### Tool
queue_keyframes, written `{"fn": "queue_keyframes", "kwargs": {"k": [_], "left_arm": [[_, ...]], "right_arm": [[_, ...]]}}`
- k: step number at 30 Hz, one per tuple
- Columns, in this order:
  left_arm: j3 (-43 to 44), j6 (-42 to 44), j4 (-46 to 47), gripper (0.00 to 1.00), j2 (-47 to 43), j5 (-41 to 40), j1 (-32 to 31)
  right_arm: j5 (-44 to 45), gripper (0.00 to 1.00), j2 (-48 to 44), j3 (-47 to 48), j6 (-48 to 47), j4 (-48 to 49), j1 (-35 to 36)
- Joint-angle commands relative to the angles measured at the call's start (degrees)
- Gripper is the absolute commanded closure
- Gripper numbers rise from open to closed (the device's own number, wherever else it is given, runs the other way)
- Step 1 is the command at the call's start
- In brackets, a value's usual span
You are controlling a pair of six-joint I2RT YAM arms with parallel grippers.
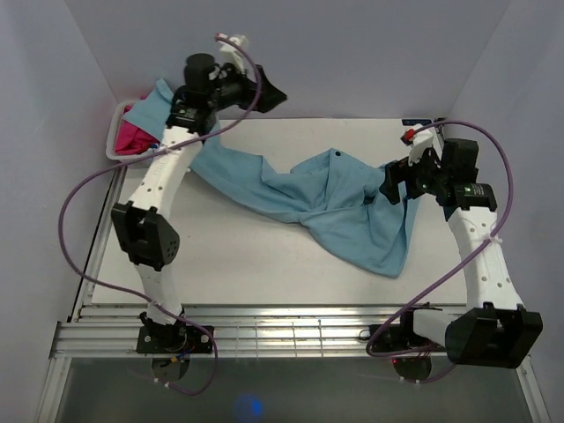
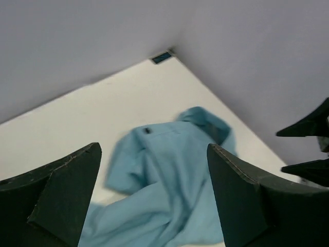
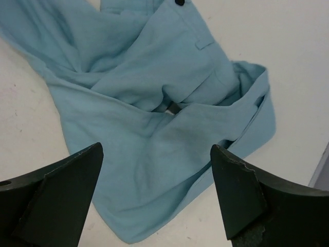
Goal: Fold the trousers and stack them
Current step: Move the trousers to the center of the board
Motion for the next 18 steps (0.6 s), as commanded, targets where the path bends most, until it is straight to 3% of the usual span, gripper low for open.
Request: {"fn": "queue_keyframes", "kwargs": {"k": [1, 4, 8, 14, 18], "left_arm": [[-3.05, 16.5, -15.88, 0.06, -12.01, 0.06, 8.27], [-7.27, 29.68, -22.75, 0.08, -16.23, -3.88, 13.02], [-17.1, 36.67, -27.95, 0.15, -20.54, -8.64, 18.38], [-37.76, 33.97, -20.87, 0.13, -32.22, -16.18, 21.55], [-49.19, 24.5, -16.46, 0.09, -36.27, -19.63, 21.99]], "right_arm": [[0.55, 0.1, 6.43, 0.45, 1.65, -0.89, 1.25], [2.31, 0.1, 12.23, 1.59, 2.7, -1.85, 2.3], [5.48, 0.1, 16.73, 1.42, 3.41, -0.89, 6.25], [11.72, 0.1, 21.39, 1.68, 2.88, 2.62, 10.73], [13.74, 0.1, 23.33, 3.17, 1.39, 4.91, 13.55]]}}
